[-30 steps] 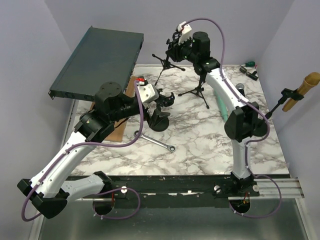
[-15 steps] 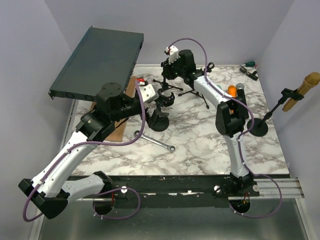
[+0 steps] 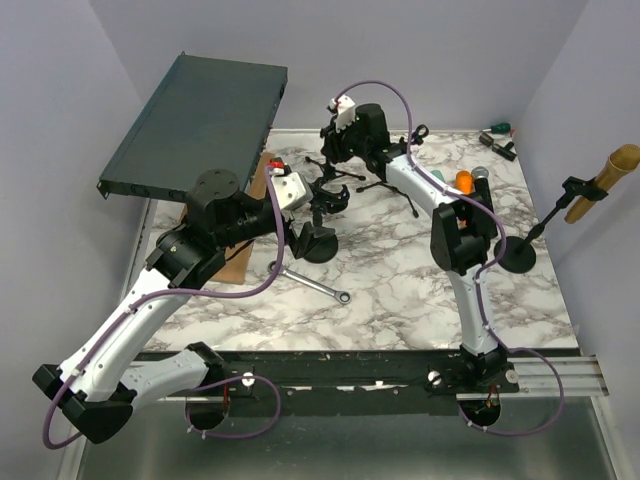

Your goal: Remove the microphone from the stand

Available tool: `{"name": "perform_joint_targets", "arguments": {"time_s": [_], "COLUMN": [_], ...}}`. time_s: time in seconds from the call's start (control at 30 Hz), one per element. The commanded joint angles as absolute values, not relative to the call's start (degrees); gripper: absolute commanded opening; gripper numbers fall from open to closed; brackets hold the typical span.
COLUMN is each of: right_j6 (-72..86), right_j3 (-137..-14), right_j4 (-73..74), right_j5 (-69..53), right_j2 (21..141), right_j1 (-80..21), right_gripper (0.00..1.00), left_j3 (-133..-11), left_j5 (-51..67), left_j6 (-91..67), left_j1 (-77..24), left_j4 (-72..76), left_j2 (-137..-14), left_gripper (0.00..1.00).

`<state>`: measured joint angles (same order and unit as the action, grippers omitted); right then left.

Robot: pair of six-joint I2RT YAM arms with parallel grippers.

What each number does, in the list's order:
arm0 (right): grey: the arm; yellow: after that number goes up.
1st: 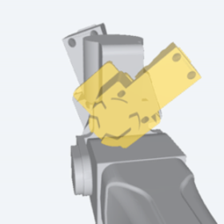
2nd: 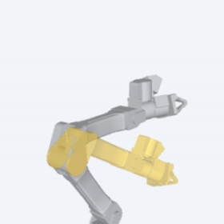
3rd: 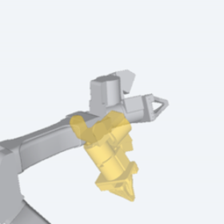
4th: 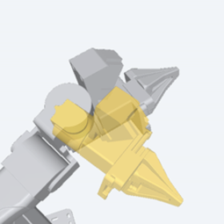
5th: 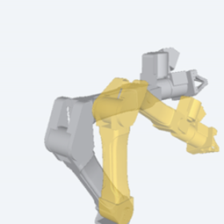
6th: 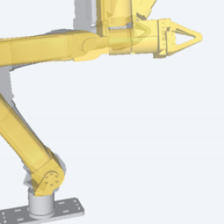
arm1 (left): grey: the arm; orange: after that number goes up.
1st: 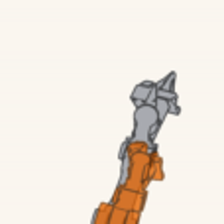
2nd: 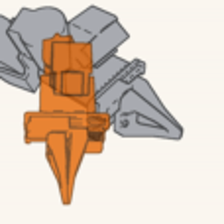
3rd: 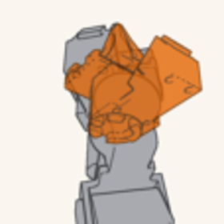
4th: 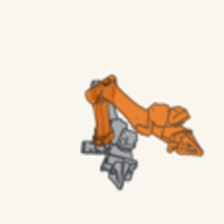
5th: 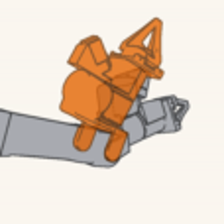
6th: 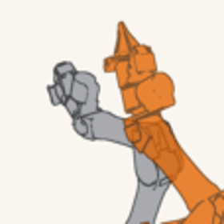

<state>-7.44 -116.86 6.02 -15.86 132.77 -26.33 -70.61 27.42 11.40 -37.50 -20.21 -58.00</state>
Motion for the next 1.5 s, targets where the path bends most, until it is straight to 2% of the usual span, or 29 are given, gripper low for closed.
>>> {"name": "perform_joint_targets", "arguments": {"time_s": [0.0,0.13,0.23,0.6,0.97,1.23,1.37,1.47], "right_j6": [-6.91,-6.78,-6.57,-4.13,-11.14,-14.32,-15.57,-14.09], "right_j3": [-114.61,-111.65,-108.65,-96.77,-74.44,-59.68,-52.27,-47.48], "right_j4": [3.90,3.87,3.51,5.08,6.82,10.49,12.54,15.70], "right_j5": [-14.24,-13.72,-13.37,-10.42,-0.50,11.22,19.38,21.14], "right_j2": [130.58,126.76,122.79,103.11,68.38,47.26,38.92,34.47], "right_j1": [-26.80,-26.87,-26.83,-26.80,-26.65,-19.71,-16.00,-12.05], "right_gripper": [0.55,0.72,0.77,0.79,0.81,0.82,0.85,0.85], "left_j3": [-69.52,-69.19,-68.65,-68.55,-68.65,-67.90,-66.59,-65.49], "left_j5": [26.99,26.98,26.99,27.36,28.81,28.30,28.21,28.21], "left_j6": [12.12,12.04,11.78,10.99,10.20,10.94,10.99,11.00], "left_j1": [-36.97,-36.79,-36.57,-36.20,-35.71,-35.46,-35.42,-35.42], "left_j4": [-19.81,-19.85,-19.80,-20.13,-19.61,-20.32,-19.82,-19.27], "left_j2": [-56.78,-56.34,-55.83,-54.06,-54.50,-55.62,-55.50,-55.84], "left_gripper": [0.99,0.99,0.99,0.99,0.99,0.99,0.99,0.99]}}
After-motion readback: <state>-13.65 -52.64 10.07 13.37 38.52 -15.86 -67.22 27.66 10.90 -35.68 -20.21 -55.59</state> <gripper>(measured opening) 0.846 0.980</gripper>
